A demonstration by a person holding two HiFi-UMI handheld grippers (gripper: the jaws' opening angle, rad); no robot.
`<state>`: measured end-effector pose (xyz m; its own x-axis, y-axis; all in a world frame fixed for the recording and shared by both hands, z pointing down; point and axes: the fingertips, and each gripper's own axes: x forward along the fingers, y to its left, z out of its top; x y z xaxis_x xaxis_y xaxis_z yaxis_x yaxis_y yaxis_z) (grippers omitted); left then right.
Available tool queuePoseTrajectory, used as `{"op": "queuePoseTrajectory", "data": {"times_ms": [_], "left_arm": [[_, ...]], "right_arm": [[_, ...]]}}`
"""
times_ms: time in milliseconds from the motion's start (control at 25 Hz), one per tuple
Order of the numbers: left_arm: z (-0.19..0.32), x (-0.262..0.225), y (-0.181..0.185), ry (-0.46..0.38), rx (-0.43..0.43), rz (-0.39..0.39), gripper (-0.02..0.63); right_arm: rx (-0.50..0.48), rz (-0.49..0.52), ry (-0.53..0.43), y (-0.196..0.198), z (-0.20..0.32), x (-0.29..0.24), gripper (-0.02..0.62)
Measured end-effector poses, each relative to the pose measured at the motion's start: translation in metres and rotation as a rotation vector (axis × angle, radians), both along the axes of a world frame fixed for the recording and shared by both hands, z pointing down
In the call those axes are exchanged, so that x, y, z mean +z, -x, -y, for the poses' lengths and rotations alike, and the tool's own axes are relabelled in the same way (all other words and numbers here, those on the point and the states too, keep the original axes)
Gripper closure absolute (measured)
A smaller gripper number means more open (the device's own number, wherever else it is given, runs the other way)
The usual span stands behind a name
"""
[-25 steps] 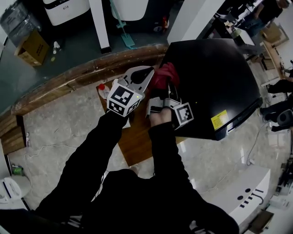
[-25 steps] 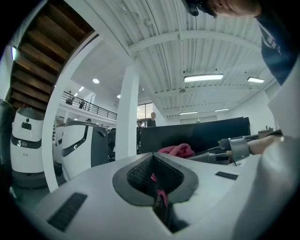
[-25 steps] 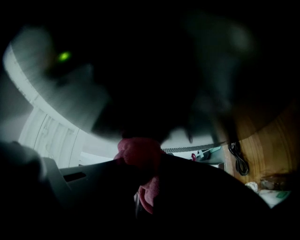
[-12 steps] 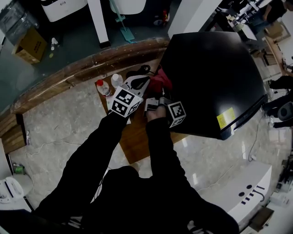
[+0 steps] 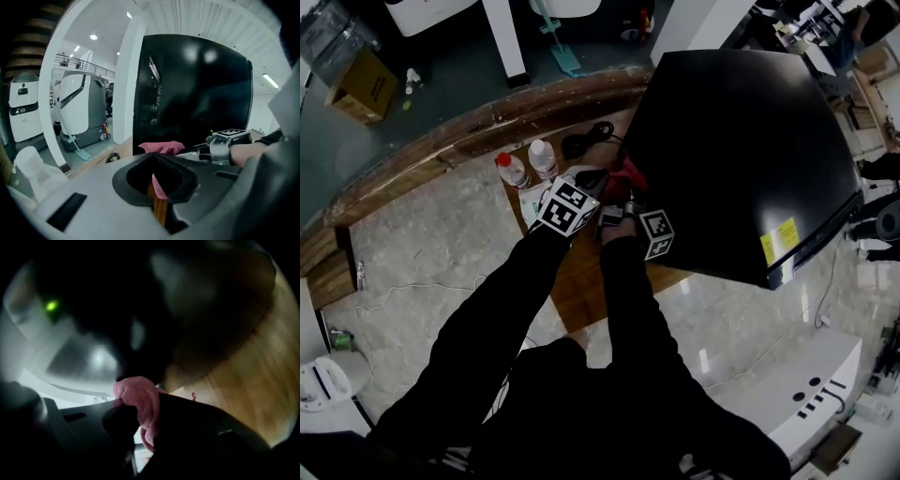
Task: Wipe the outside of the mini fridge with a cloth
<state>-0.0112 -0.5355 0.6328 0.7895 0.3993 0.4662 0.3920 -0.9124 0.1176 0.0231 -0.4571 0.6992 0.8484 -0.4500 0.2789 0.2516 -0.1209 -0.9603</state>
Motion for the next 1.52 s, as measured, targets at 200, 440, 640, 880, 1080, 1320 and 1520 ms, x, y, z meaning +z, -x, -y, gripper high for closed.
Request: {"op": "queuePoseTrajectory", "data": {"times_ms": [200, 440, 640, 880, 1080, 1320, 1520], "left_arm": [[0.001, -0.002, 0.005, -0.008, -0.008, -0.020, 0.600], [-0.016, -0.046, 0.047, 0.035, -0.014, -0.052, 0.600], [-0.050, -0.119, 0.095, 0.109, -0.032, -0.150, 0.600], [-0.110, -0.191, 0.179, 0.147, 0.003, -0.246, 0.600], [-0.170, -0.235, 0.234, 0.171, 0.038, -0.308, 0.601], [-0.238, -0.261, 0.271, 0.184, 0.066, -0.355, 0.600], [-0.276, -0.269, 0.282, 0.200, 0.091, -0.361, 0.600]], "right_arm": [[-0.066, 0.006, 0.082, 0.003, 0.000, 0.025, 0.557], [-0.278, -0.176, 0.161, 0.040, 0.006, -0.039, 0.558], [-0.465, -0.371, 0.245, 0.098, -0.014, -0.125, 0.558], [-0.670, -0.728, 0.454, 0.186, -0.078, -0.228, 0.561], [-0.733, -0.971, 0.601, 0.241, -0.149, -0.294, 0.561], [-0.717, -1.086, 0.689, 0.279, -0.220, -0.330, 0.560], [-0.733, -1.125, 0.740, 0.295, -0.250, -0.338, 0.560]]}}
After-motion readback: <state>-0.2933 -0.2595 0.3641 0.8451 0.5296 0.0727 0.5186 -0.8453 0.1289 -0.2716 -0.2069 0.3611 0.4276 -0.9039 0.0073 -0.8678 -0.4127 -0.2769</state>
